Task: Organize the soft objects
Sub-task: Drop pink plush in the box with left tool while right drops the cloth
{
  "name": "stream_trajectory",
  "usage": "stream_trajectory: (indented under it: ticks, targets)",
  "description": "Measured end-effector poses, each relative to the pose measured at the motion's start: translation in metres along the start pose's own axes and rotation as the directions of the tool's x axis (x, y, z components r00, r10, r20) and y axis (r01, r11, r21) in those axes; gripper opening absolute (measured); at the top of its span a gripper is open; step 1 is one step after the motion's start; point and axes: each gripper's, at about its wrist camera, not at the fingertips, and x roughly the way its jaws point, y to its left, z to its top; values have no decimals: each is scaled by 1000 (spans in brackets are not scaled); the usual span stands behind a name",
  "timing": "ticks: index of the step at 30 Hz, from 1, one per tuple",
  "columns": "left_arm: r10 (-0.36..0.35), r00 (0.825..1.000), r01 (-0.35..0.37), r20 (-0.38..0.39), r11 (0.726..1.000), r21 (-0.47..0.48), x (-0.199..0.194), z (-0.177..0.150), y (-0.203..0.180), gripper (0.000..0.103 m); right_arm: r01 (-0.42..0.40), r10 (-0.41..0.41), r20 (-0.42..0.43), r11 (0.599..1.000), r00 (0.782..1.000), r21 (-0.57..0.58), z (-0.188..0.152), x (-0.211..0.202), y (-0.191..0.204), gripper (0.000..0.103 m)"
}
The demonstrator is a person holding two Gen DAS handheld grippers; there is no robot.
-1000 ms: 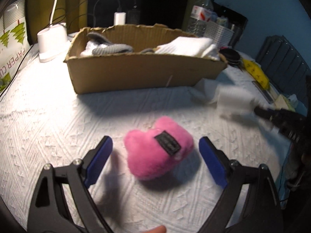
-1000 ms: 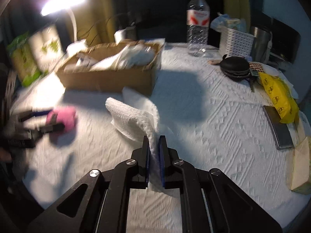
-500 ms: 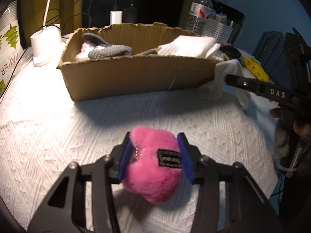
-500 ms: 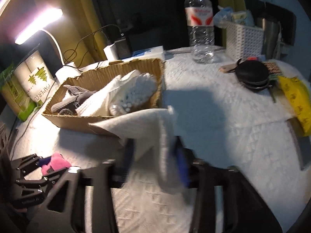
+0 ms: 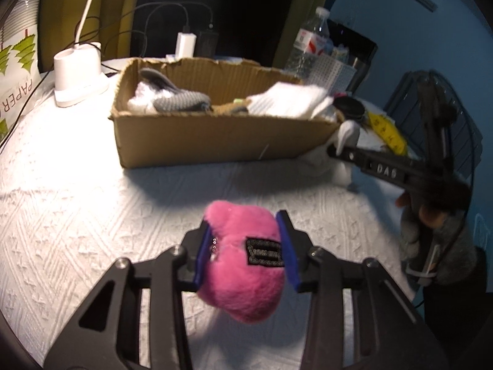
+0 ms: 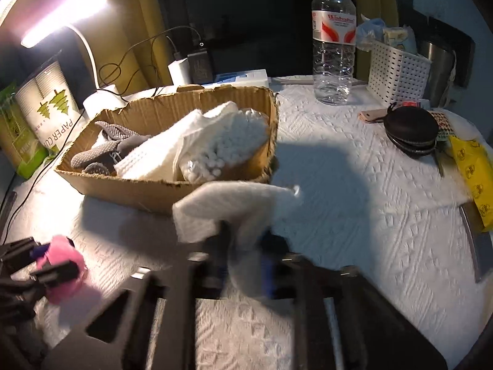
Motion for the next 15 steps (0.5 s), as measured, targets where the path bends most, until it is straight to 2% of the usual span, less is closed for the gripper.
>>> stream_trajectory:
  ticks: [7, 12, 15]
  targets:
    - [-18, 997, 19, 72, 1000, -19, -28, 18, 4, 40, -2, 4, 74, 1000, 997, -15, 1, -37, 2, 10]
    - [-7, 992, 7, 129, 1000, 6, -43, 42, 4, 40, -28, 35, 166, 998, 986, -48, 20, -72, 11, 10]
    - [-3, 988, 0, 155, 1000, 17, -48, 57, 4, 40, -38, 49, 194, 997, 980, -63, 32, -78, 13, 10]
